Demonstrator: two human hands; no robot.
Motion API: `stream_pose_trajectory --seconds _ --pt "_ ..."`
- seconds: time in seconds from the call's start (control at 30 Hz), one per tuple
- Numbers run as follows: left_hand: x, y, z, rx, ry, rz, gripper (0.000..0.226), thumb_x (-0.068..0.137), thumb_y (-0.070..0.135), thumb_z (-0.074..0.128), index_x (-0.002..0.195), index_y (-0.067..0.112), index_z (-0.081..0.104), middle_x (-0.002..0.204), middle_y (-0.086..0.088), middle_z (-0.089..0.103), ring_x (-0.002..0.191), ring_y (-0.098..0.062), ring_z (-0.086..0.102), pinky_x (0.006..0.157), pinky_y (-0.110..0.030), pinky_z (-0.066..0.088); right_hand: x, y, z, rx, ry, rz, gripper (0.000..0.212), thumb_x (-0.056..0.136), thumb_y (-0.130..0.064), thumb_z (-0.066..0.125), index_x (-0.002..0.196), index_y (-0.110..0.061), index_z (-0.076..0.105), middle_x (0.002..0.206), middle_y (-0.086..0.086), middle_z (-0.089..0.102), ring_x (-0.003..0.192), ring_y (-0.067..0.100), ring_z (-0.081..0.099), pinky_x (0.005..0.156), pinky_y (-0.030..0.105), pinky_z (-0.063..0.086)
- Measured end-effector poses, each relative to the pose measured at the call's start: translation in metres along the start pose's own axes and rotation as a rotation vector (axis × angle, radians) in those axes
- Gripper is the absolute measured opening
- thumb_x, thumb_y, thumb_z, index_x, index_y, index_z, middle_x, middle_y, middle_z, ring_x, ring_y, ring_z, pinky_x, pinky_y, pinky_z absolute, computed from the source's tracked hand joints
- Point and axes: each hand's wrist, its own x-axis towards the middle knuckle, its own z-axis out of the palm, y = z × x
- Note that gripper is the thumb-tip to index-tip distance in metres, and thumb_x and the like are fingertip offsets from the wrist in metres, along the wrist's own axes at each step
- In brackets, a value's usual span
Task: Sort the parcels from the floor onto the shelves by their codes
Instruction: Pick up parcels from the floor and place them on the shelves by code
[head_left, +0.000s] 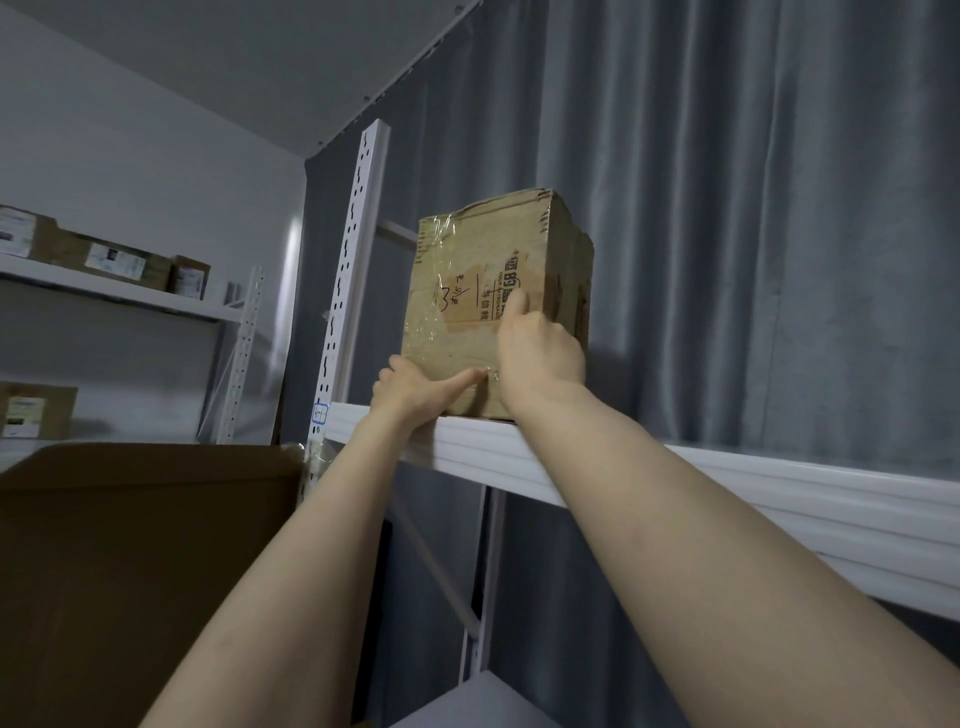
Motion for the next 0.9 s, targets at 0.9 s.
stream_pose_trajectory --seconds 0.9 --pt "0.013 -0.003 0.003 0.091 -0.085 -0.013 0.127 0.069 0.071 0.068 0.155 0.002 0.005 0.157 -0.019 0.026 0.145 -0.033 0.027 0.118 -0.043 0.027 -0.006 0.001 -0.003 -0.041 -0.187 -0.127 0.028 0.088 -0.01 0.067 0.116 -0.007 0.063 0.119 0.012 0.062 0.109 0.031 0.062 0.068 0.032 0.044"
